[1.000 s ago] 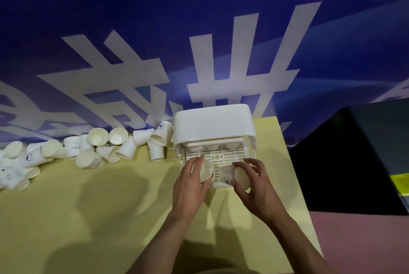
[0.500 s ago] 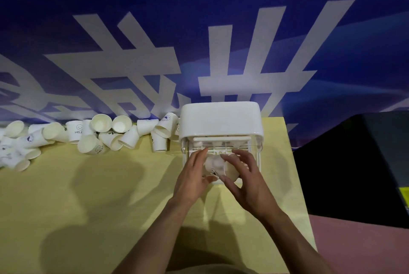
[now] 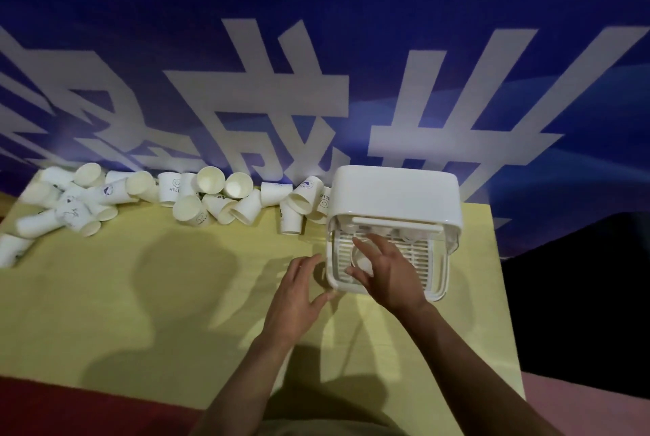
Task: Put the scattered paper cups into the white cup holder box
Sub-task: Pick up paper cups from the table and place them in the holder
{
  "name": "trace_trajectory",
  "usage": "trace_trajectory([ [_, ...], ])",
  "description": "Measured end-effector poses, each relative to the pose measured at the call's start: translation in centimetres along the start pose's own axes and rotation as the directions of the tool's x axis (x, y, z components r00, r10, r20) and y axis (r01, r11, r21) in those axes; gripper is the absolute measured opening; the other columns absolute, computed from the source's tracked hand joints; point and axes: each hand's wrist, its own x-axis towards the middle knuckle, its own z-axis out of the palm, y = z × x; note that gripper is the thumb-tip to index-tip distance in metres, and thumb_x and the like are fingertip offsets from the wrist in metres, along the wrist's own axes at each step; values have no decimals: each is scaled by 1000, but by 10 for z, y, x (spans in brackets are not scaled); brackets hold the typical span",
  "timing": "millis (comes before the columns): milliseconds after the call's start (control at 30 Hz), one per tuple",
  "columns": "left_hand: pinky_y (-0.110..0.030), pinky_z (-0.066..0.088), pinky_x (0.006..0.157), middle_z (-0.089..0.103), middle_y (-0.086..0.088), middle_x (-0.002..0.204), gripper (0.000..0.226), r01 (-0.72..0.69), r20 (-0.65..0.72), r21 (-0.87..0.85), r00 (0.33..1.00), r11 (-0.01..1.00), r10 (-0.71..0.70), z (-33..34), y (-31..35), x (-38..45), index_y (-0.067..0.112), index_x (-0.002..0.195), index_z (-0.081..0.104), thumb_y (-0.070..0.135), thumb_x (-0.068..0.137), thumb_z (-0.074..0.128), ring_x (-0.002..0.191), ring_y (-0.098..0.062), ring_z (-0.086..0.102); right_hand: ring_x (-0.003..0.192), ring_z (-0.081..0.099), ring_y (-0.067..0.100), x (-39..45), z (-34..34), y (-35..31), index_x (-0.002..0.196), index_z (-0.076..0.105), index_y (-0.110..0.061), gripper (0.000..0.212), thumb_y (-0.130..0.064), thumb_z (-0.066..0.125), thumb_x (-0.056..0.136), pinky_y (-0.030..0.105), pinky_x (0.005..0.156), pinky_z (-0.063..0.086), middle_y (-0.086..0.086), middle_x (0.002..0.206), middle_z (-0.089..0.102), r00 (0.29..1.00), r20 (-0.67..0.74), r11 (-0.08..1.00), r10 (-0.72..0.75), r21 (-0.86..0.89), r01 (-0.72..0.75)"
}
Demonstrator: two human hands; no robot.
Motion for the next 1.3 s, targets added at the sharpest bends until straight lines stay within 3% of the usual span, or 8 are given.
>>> trace_trajectory([
  [233, -30, 48, 96, 41, 10, 142, 71, 59, -38, -6, 998, 998, -59, -24, -30, -18, 32, 149, 40, 35, 88, 77, 122, -13, 53, 142, 48, 23, -4, 6, -1, 150, 50, -31, 66, -55, 69, 92, 40, 95, 55, -1, 160, 44, 997, 43, 998, 68, 14, -69],
  [367, -35, 51, 96, 41, 13, 139, 71, 60, -41, -29, 997, 998, -61, -34, -44, -27, 34, 147, 41, 35, 86, 78, 122, -13, 55, 139, 50, 34, -5, 7, -8, 147, 53, -24, 69, -54, 73, 88, 45, 104, 51, 10, 155, 49, 996, 57, 997, 72, 24, -73],
  [467, -36, 51, 96, 41, 14, 138, 71, 55, -60, -51, 996, 997, -58, -43, -55, -30, 34, 147, 42, 35, 86, 78, 122, -11, 54, 136, 49, 38, -10, 3, -17, 145, 55, -20, 67, -48, 76, 88, 50, 109, 46, 15, 150, 52, 998, -19, 998, 58, -4, -58],
  [567, -33, 50, 97, 41, 15, 137, 70, 71, -93, -79, 993, 994, -79, -56, -68, -33, 34, 147, 42, 36, 87, 77, 121, -8, 53, 130, 52, 35, -16, 0, -41, 139, 60, -15, 56, -40, 75, 91, 50, 104, 48, 13, 142, 57, 993, -112, 999, -40, 9, 41],
  [733, -33, 49, 100, 43, 16, 134, 68, 90, -125, -137, 986, 986, -107, -87, -111, -35, 32, 146, 44, 34, 86, 78, 122, -8, 53, 124, 57, 33, -15, 14, -112, 131, 63, -16, 45, -35, 76, 92, 43, 99, 53, 11, 135, 60, 970, -184, 987, -157, 12, 162],
  [967, -44, 51, 101, 43, 15, 132, 66, 117, -221, -186, 962, 976, -157, -173, -225, -40, 29, 143, 49, 31, 84, 81, 127, -17, 52, 122, 54, 28, 29, 78, -228, 136, 59, -25, 47, -45, 68, 94, 40, 93, 54, 2, 139, 57, 986, -62, 988, -153, -35, 151],
  [1133, -45, 52, 101, 42, 14, 130, 66, 176, -343, -232, 905, 957, -250, -262, -331, -46, 29, 141, 52, 28, 83, 82, 125, -19, 52, 119, 55, 26, 69, 137, -323, 140, 53, -27, 52, -48, 65, 94, 40, 85, 57, 2, 141, 53, 984, 17, 984, -179, -16, 179],
  [1300, -45, 47, 105, 49, -5, 132, 63, 247, -452, -217, 832, 944, -321, -341, -426, -50, 21, 138, 55, 24, 81, 84, 126, -28, 51, 118, 55, 29, 111, 190, -402, 142, 50, -26, 55, -46, 66, 93, 42, 83, 58, 5, 141, 52, 972, 62, 974, -225, -16, 226],
])
